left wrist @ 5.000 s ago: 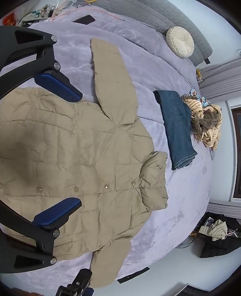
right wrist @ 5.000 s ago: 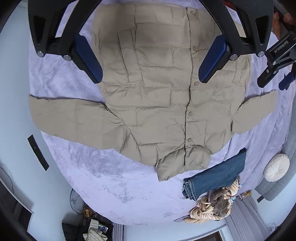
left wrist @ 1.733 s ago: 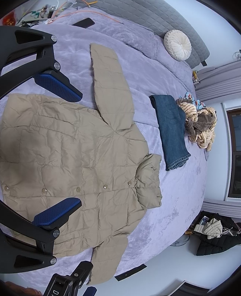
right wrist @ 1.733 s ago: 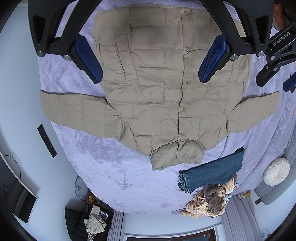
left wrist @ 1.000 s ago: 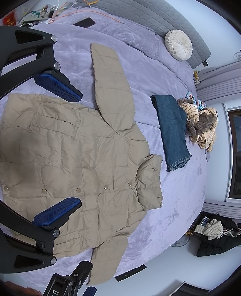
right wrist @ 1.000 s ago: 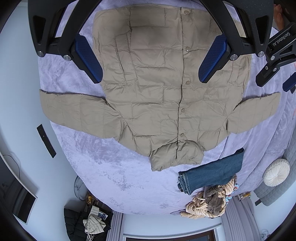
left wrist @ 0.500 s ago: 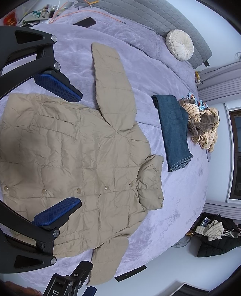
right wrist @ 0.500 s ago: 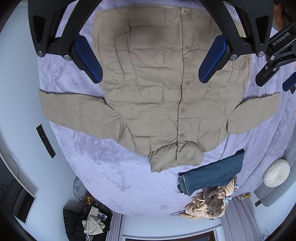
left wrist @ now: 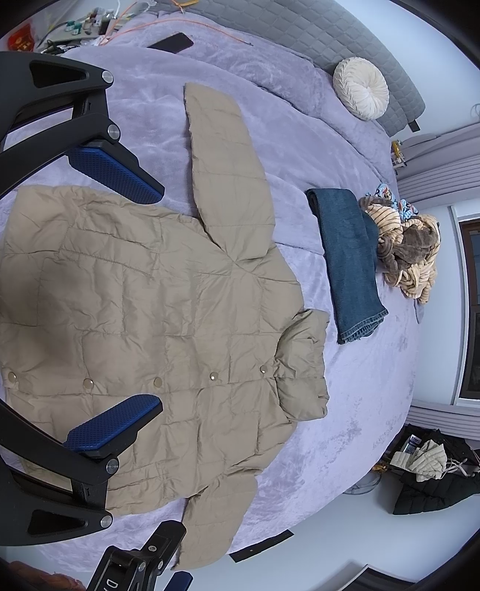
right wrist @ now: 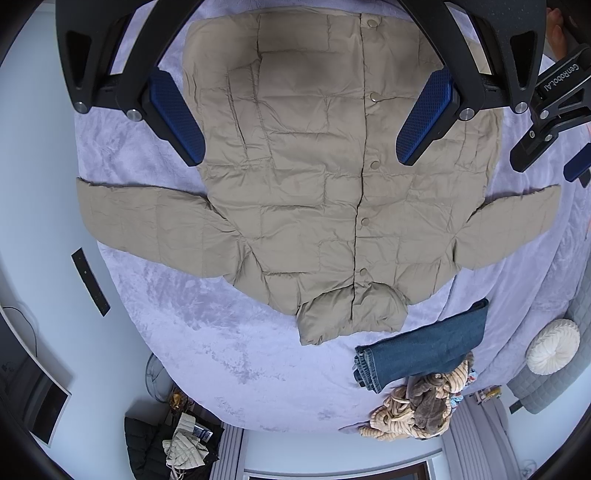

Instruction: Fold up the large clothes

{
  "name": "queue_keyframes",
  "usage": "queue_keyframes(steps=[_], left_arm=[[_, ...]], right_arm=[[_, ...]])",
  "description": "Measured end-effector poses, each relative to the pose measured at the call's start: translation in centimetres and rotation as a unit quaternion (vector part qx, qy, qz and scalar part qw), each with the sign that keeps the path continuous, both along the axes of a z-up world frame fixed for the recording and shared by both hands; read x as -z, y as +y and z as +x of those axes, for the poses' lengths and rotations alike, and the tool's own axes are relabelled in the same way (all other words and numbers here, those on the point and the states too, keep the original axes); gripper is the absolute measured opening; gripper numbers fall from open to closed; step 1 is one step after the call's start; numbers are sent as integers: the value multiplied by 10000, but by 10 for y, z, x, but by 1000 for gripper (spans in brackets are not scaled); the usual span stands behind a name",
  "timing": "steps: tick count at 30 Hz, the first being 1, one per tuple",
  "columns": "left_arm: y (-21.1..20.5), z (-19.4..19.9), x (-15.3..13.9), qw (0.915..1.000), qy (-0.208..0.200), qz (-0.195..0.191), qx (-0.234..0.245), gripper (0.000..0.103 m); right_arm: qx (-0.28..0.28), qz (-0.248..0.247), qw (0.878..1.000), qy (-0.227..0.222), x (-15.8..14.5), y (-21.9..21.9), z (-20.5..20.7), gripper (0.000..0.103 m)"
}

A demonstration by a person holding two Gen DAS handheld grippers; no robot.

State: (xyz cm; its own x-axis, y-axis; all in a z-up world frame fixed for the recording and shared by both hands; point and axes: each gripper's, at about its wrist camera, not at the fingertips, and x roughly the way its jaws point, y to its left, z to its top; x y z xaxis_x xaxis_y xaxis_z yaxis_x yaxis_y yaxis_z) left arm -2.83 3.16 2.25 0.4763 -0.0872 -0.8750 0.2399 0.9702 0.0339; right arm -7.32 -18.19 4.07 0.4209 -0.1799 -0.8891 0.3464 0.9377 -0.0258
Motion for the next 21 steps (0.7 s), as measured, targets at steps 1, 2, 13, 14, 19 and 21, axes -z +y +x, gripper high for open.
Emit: queue_keyframes(steps=[1,2,13,14,19,21], left_arm=[[0,1,1,10000,16,-2,1,103],[0,4,0,10000,37,-7,2,103],[17,35,15,9986,370,-365,-63,103],[22,40,20,9980,453,-438,-102,103],[61,67,53,9929,759,-803,-452,103],[79,76,68,9924,751,-722,-662,103]], right_arm=[[0,-1,10000,8,0,0,-1,103],[2,-5,10000,13,0,0,-1,103],[-5,305,9995,122,16,2,9,103],[33,333,9994,117,19,3,8,103],[110,508,9986,91,38,7,27,103],[102,582,9982,62,48,13,34,103]])
